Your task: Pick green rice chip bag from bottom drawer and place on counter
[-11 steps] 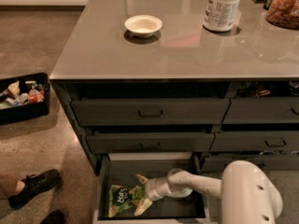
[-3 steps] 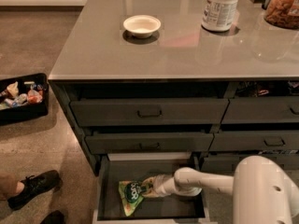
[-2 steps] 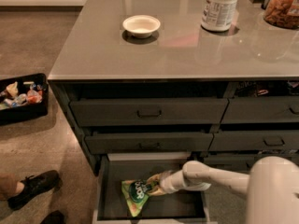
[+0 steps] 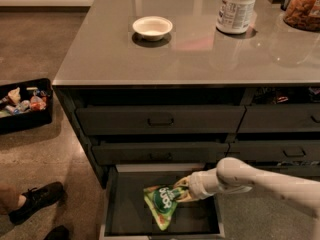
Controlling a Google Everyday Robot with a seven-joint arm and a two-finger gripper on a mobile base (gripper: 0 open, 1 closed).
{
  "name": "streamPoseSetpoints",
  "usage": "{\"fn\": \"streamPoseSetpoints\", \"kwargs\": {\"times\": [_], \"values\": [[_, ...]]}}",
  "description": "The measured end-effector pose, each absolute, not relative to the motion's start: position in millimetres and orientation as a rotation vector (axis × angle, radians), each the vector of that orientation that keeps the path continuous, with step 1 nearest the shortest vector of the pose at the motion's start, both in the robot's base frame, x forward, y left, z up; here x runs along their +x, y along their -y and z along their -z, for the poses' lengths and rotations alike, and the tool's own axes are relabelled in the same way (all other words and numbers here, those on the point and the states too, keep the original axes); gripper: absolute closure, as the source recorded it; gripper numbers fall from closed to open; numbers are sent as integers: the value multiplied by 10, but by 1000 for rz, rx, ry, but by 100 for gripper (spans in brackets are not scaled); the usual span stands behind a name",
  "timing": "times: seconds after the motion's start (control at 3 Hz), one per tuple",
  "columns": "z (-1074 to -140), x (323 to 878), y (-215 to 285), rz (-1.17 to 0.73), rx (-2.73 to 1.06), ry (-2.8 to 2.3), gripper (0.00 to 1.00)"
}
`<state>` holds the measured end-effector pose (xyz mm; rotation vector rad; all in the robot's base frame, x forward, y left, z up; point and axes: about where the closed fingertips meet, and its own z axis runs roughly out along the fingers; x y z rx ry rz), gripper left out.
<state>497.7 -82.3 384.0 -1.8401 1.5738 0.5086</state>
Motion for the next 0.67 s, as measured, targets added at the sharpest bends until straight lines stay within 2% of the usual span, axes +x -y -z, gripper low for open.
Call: {"fn": "streamPoseSetpoints", "kwargs": {"times": [0.67], "values": [[-5264, 4844, 1045, -315, -2005, -1518, 100]]}}
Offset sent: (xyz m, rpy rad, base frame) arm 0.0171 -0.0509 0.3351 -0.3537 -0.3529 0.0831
